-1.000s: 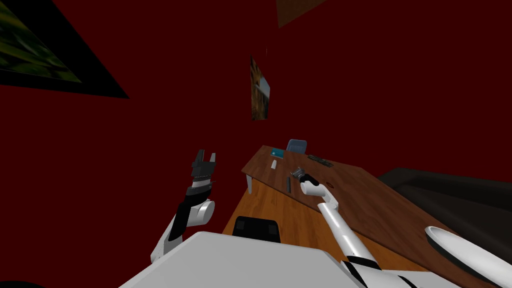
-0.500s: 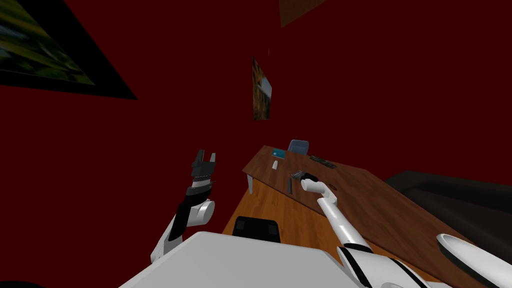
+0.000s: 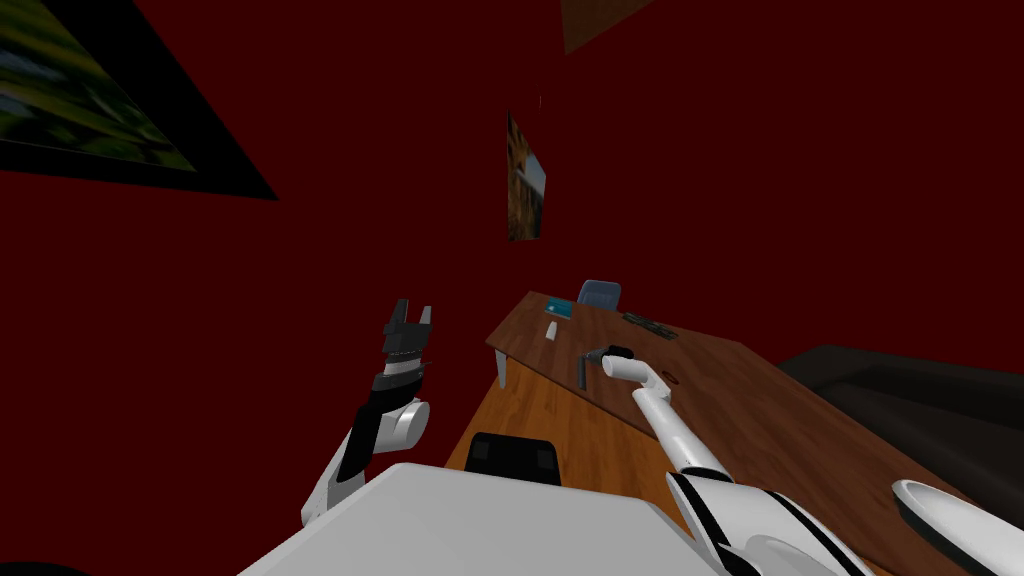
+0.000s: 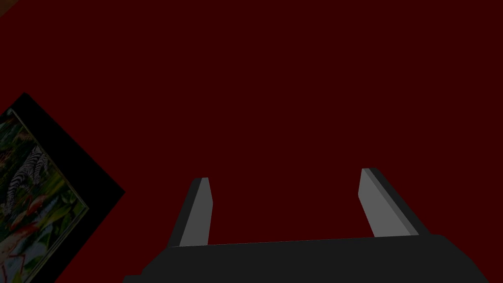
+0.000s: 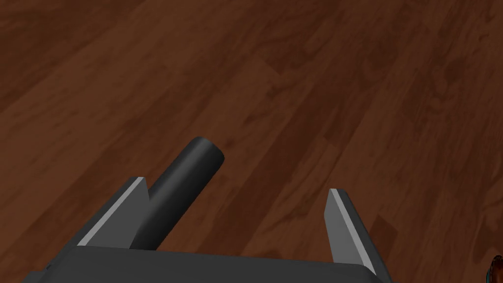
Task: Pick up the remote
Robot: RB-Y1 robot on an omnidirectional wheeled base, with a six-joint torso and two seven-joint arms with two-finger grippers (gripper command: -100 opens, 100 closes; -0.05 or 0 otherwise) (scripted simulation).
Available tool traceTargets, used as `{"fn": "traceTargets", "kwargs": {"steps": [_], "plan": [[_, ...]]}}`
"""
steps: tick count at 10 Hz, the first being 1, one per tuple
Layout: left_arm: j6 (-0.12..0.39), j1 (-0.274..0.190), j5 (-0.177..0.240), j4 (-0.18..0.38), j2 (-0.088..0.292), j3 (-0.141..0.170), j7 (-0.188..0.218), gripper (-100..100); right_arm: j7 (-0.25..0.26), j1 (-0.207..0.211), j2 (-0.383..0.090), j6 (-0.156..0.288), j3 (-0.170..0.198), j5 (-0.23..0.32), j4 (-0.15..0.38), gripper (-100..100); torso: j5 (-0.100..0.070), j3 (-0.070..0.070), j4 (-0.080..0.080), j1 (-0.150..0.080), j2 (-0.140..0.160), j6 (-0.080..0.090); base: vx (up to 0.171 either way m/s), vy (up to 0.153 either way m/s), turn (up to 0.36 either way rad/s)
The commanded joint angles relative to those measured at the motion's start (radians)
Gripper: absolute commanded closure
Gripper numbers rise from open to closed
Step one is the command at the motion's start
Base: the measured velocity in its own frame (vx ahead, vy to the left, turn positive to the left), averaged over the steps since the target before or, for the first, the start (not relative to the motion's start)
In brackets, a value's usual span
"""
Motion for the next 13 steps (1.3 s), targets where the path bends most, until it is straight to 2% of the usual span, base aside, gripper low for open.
{"fn": "traceTargets", "kwargs": {"steps": [1, 2, 3, 4, 5, 6, 7, 8, 9, 11, 12, 13], "plan": [[0.0, 0.0, 0.0, 0.0, 0.0, 0.0, 0.0, 0, -0.035, -0.012, -0.009, 0.036, 0.001, -0.017, 0.038, -100, 0.0, 0.0, 0.0, 0.0, 0.0, 0.0, 0.018, 0.002, 0.018], [0.0, 0.0, 0.0, 0.0, 0.0, 0.0, 0.0, 0, -0.069, -0.041, -0.018, 0.068, 0.006, -0.044, 0.084, -100, 0.0, 0.0, 0.0, 0.0, 0.0, 0.0, 0.026, 0.002, 0.022], [0.0, 0.0, 0.0, 0.0, 0.0, 0.0, 0.0, 0, -0.085, -0.041, -0.018, 0.082, 0.006, -0.044, 0.095, -100, 0.0, 0.0, 0.0, 0.0, -0.001, 0.0, 0.025, -0.001, 0.014], [0.0, 0.0, 0.0, 0.0, 0.0, 0.0, 0.0, 0, -0.117, -0.069, -0.027, 0.111, 0.011, -0.069, 0.149, -100, 0.0, 0.0, 0.0, 0.0, 0.0, 0.0, 0.031, 0.003, 0.021], [0.0, 0.0, 0.0, 0.0, 0.0, 0.0, 0.0, 0, -0.132, -0.069, -0.027, 0.127, 0.011, -0.069, 0.151, -100, 0.0, 0.0, 0.0, 0.0, -0.001, 0.0, 0.026, 0.006, 0.01], [0.0, 0.0, 0.0, 0.0, 0.0, 0.0, 0.0, 0, -0.166, -0.095, -0.035, 0.157, 0.017, -0.095, 0.2, -100, 0.0, 0.0, 0.0, 0.0, -0.001, 0.0, 0.029, 0.006, 0.013], [0.0, 0.0, 0.0, 0.0, 0.0, 0.0, 0.0, 0, -0.178, -0.095, -0.035, 0.169, 0.017, -0.095, 0.204, -100, 0.0, 0.0, 0.0, 0.0, -0.001, 0.0, 0.025, 0.005, 0.008], [0.0, 0.0, 0.0, 0.0, 0.0, 0.0, 0.0, 0, -0.217, -0.119, -0.041, 0.207, 0.024, -0.119, 0.242, -100, 0.0, 0.0, 0.0, 0.0, 0.0, 0.0, 0.034, 0.007, 0.005], [0.0, 0.0, 0.0, 0.0, 0.0, 0.0, 0.0, 0, -0.221, -0.119, -0.041, 0.209, 0.024, -0.119, 0.255, -100, 0.0, -0.001, 0.0, 0.0, -0.001, 0.0, 0.034, 0.005, 0.004], [0.0, 0.0, 0.0, 0.0, 0.0, 0.0, 0.0, 0, -0.286, -0.161, -0.051, 0.27, 0.038, -0.165, 0.332, -100, 0.0, -0.001, 0.0, 0.0, -0.002, 0.0, 0.053, 0.002, -0.001], [0.0, 0.0, 0.0, 0.0, 0.0, 0.0, 0.0, 0, -0.301, -0.161, -0.051, 0.281, 0.038, -0.165, 0.348, -100, 0.0, -0.001, -0.001, 0.0, -0.002, 0.0, 0.048, 0.004, -0.001], [0.0, 0.0, 0.0, 0.0, 0.0, 0.0, 0.0, 0, -0.337, -0.179, -0.054, 0.313, 0.046, -0.186, 0.378, -100, 0.0, -0.001, -0.001, 0.0, -0.002, 0.0, 0.05, 0.013, -0.011]]}}
